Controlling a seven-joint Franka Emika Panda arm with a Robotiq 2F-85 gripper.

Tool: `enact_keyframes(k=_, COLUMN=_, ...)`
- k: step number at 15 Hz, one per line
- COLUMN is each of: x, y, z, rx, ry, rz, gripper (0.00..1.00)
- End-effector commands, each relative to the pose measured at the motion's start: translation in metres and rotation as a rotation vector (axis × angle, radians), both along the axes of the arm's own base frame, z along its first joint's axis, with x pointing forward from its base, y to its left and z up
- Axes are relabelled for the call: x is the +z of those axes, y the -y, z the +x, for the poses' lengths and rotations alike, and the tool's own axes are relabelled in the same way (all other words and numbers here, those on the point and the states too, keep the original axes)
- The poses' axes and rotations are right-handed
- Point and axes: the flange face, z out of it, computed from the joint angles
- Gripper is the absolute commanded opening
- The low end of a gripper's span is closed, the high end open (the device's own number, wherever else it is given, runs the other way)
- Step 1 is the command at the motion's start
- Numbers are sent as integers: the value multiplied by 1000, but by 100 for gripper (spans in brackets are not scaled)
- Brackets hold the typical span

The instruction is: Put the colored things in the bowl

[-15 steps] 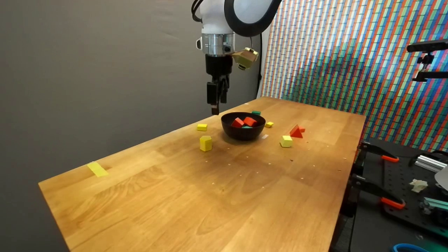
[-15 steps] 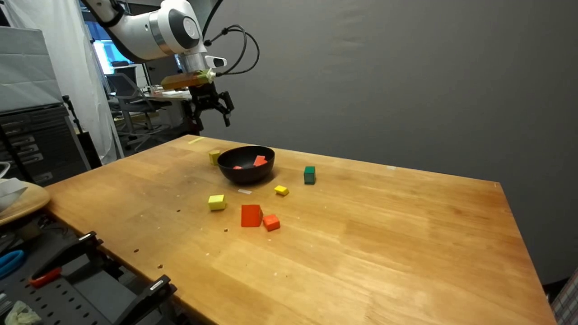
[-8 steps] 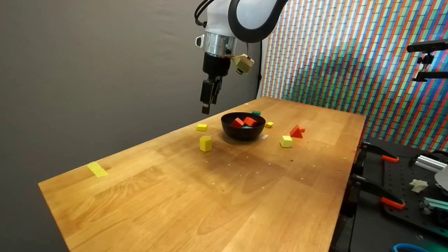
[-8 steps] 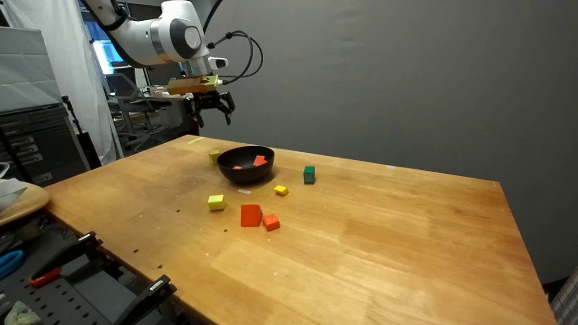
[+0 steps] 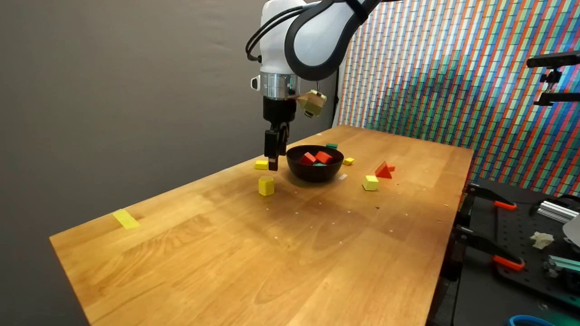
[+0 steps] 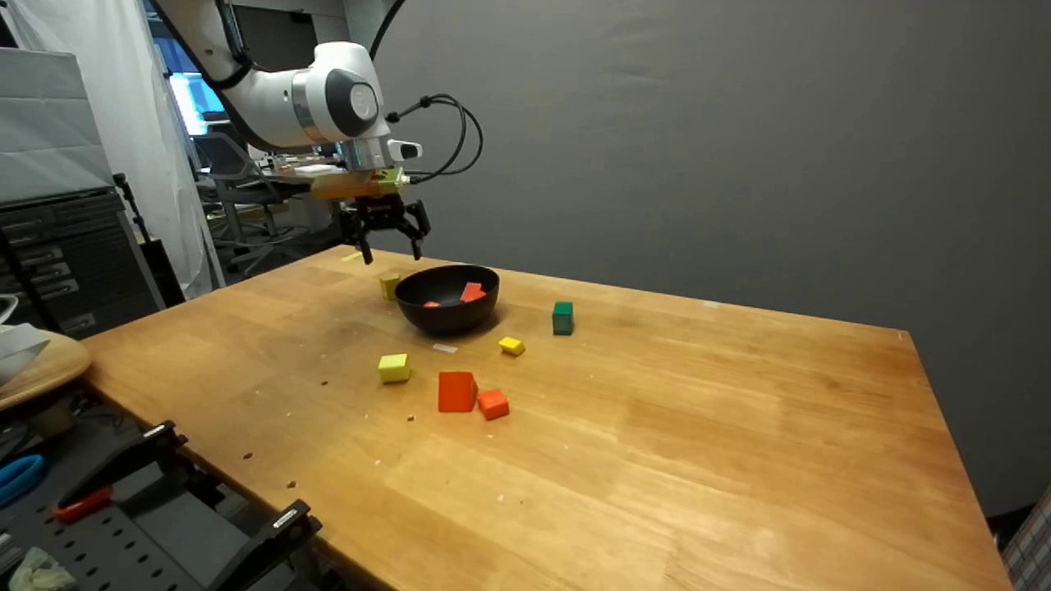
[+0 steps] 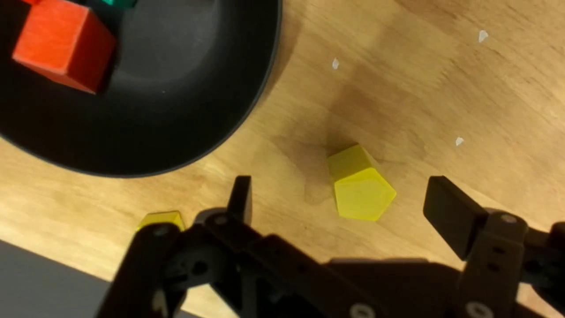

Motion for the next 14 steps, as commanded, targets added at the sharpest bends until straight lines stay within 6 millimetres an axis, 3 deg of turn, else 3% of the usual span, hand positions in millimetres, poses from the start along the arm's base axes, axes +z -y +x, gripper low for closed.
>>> enact_keyframes(k=1, x=-22, y=-16, z=22, rx=12, ry=-61, rz=-2, gripper=100)
enact_keyframes(k=7, x=-46, y=-22, z=39, rx=-9, ry=-132, rz=-14, gripper=100)
enact_keyframes(k=9, x=-50, y=-23, z=43, rx=-16, ry=-139, rz=-18, gripper=72)
enact_keyframes(k=14, x=-44, y=-20, z=48, rx=-41, ry=-131, rz=2, gripper=33)
